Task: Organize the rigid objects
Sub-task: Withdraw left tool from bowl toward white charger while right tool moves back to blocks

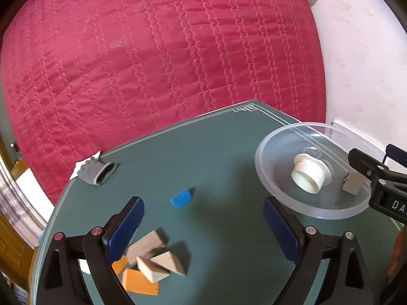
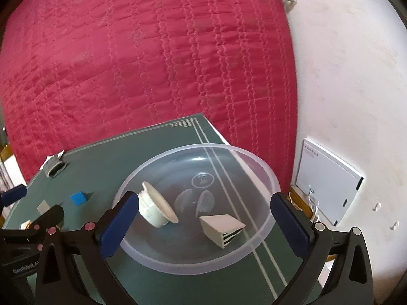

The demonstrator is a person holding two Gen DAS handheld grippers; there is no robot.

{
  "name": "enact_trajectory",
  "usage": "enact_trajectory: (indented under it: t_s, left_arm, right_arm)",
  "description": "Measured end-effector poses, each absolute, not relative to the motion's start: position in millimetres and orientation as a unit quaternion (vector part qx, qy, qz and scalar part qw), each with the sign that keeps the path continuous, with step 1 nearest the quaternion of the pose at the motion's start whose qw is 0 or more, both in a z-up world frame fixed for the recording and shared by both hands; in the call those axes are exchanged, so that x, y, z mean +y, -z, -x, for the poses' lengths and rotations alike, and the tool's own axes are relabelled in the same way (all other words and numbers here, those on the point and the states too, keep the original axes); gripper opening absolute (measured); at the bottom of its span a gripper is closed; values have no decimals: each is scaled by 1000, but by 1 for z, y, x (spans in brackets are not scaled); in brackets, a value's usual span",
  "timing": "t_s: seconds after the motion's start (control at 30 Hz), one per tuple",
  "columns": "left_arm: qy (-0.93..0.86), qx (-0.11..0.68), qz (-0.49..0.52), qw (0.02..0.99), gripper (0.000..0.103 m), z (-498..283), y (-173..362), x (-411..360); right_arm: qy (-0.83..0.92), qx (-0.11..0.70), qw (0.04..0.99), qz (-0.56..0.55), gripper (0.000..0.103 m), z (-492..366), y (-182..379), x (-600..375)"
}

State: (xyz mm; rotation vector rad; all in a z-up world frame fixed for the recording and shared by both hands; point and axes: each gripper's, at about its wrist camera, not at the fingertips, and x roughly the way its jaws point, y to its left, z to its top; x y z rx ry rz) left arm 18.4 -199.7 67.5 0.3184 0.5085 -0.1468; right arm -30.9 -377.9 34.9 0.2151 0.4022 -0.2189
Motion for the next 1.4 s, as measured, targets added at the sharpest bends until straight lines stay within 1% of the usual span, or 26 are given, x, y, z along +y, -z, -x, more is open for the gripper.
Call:
enact_trajectory:
  t_s: [0.23,0.6,1.4]
  left_arm:
    - [50,240,-160,956,97,-12,-67,-187]
    - [33,236,-140,961,98,-2,-72,-156]
    - [0,237,-103,966,98,7,-72,-89]
  right_arm:
    - [84,207,970,-96,103,35,-38,-364]
    - [49,231,968,-82,103,38,-42,-333]
    - [-16,263,965,-6,103,35,-38,-240]
